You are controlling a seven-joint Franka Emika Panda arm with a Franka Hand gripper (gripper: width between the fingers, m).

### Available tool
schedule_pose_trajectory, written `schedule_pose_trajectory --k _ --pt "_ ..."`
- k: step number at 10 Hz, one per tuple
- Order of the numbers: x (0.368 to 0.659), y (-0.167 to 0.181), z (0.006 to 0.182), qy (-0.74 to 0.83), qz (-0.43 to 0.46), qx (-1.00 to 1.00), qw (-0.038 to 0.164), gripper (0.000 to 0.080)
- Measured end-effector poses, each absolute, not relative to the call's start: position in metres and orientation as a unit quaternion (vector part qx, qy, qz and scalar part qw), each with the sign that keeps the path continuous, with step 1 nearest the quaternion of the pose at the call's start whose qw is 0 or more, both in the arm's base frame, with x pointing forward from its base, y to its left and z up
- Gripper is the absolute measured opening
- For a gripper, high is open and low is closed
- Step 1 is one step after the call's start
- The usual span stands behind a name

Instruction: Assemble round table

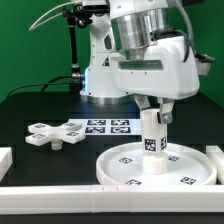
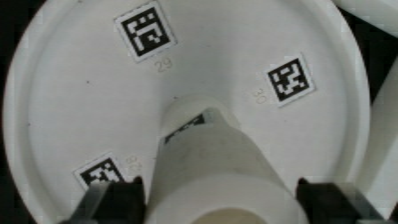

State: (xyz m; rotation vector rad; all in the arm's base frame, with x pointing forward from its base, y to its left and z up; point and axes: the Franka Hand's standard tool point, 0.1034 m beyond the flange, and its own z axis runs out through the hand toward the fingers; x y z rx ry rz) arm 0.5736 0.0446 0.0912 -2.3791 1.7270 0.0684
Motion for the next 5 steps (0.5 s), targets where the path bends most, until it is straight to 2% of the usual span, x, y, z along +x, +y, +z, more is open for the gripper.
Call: schedule_pose_trajectory --k 5 --pt "0.5754 0.0418 0.0905 0.640 0.038 -0.760 0.105 0.0410"
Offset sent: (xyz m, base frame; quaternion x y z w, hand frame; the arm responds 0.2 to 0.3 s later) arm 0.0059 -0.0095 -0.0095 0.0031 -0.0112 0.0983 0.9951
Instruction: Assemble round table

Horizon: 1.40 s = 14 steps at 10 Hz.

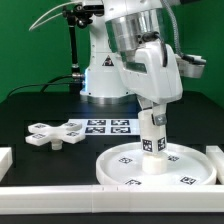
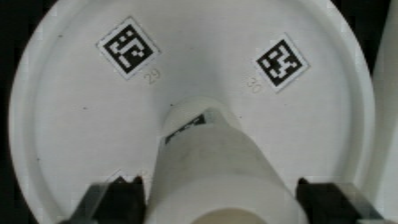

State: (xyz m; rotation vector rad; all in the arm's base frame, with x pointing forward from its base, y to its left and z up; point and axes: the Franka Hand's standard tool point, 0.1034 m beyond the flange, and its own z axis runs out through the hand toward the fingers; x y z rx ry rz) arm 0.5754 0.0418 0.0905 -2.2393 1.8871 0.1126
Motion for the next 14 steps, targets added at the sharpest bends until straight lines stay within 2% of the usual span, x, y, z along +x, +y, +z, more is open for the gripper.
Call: schedule_pose_trajectory --k 1,2,3,9,14 --pt "0.5753 0.0419 0.0904 0.628 0.037 -0.770 0.106 0.0410" --pt "0.5753 0.0418 0.0904 0.623 0.036 -0.774 0.106 0.0572" --pt "0.5764 0.0408 0.0916 0.589 0.033 -0.800 0.107 0.0631" --pt "0.5759 0.0434 0.0919 0.352 0.006 -0.930 0.106 0.0649" --pt "0.5775 0.0405 0.0925 0.084 -0.027 -0.992 0.090 0.0649"
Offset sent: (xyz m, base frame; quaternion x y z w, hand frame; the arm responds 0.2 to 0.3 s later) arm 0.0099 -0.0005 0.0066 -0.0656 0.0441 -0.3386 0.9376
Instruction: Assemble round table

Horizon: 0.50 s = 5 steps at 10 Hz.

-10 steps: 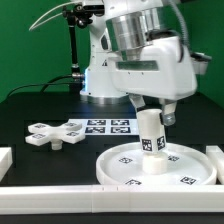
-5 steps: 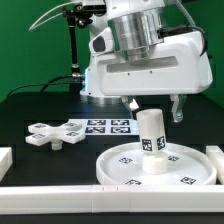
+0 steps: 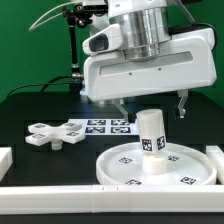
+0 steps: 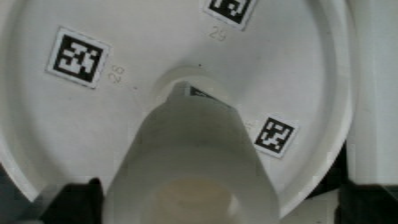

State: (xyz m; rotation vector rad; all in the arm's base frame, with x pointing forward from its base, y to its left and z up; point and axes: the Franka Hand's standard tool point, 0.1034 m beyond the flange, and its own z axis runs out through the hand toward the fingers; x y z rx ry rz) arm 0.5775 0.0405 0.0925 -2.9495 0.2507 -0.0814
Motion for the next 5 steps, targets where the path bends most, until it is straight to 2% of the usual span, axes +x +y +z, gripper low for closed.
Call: schedule_pose_trajectory --k 5 --pt "0.5774 0.0390 0.0923 -0.067 -0.040 -0.993 0.084 0.0649"
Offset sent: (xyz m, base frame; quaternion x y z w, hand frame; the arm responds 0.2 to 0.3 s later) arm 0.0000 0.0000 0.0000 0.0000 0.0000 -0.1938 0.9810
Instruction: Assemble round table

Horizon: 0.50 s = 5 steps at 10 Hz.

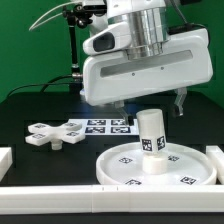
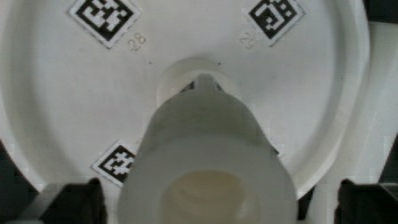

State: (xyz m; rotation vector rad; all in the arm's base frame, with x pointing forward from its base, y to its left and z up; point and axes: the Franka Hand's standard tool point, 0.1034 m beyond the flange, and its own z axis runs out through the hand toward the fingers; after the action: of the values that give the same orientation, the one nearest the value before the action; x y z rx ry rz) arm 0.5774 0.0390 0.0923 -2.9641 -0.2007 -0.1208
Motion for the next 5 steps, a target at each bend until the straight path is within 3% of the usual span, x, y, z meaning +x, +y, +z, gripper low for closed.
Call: schedule_pose_trajectory --k 5 --pt "0.5775 0.0395 0.0917 -0.320 -0.052 -0.945 0.045 0.0649"
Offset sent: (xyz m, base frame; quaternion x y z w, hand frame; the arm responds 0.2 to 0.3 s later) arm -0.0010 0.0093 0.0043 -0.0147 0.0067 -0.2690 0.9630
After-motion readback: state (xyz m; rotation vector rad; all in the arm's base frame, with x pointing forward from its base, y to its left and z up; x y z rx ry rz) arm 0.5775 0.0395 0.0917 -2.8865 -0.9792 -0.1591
